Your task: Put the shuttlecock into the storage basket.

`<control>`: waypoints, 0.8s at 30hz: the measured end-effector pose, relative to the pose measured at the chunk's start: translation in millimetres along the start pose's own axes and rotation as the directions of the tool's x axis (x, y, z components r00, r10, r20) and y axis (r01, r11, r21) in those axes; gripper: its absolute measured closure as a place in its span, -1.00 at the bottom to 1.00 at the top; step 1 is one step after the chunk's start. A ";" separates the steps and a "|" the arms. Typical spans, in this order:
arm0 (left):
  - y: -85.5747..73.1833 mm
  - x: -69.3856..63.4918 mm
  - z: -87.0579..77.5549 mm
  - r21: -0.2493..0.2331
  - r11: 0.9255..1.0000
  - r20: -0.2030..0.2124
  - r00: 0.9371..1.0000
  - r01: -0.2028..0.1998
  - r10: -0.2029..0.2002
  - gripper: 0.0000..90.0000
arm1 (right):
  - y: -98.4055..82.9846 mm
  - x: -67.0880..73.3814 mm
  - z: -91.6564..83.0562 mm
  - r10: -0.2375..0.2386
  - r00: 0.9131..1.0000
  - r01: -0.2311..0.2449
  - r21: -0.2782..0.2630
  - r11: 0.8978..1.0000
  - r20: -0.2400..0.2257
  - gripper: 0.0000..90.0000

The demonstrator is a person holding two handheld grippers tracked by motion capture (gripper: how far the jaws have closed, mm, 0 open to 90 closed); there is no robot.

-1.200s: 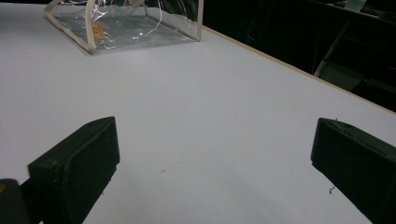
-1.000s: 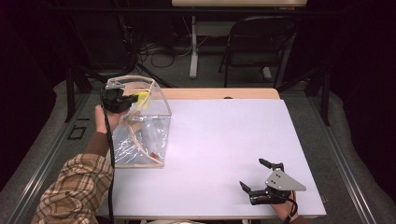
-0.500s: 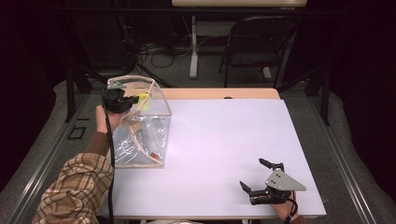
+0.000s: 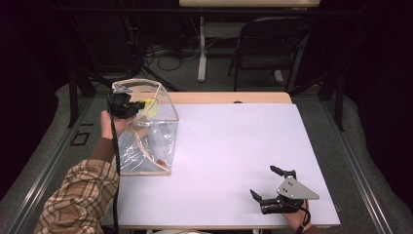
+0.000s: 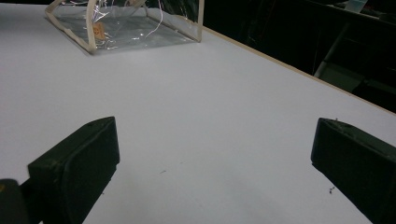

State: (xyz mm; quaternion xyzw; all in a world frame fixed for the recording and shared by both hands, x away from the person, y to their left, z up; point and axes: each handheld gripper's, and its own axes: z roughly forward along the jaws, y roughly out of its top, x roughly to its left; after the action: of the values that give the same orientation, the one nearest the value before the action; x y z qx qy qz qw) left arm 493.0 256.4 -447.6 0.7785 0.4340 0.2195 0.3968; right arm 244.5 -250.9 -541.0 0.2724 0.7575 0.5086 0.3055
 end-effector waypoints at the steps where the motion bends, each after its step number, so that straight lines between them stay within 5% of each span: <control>1: 0.0 0.1 0.2 0.001 1.000 0.000 1.000 0.000 0.000 0.97 | 0.0 -0.1 -0.1 0.000 1.000 0.000 0.002 1.000 -0.001 -0.98; 4: -0.1 0.7 0.4 -0.003 1.000 -0.003 1.000 0.006 -0.006 0.93 | -0.1 -0.1 0.1 0.002 1.000 -0.002 0.003 1.000 -0.002 -0.98; 9: 1.1 2.7 -7.6 -0.052 0.998 -0.013 1.000 0.024 -0.024 0.30 | -0.3 -0.3 -0.5 0.003 1.000 -0.003 0.003 1.000 0.000 -0.98; 17: 2.4 4.1 -26.3 -0.109 0.992 -0.023 0.998 0.058 -0.061 -0.25 | -1.2 -1.2 -0.9 0.006 1.000 -0.006 -0.001 1.000 -0.001 -0.98; 24: 7.3 -7.7 -39.5 -0.144 0.989 0.005 0.999 0.037 -0.036 -0.67 | -1.6 -1.7 -0.7 0.011 1.000 -0.011 0.003 1.000 -0.004 -0.98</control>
State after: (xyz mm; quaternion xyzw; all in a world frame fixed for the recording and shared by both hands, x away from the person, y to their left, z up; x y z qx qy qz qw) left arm 465.5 264.5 -418.4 0.7399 0.4307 0.2422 0.4564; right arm 244.9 -253.1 -542.0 0.2758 0.7574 0.5098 0.3007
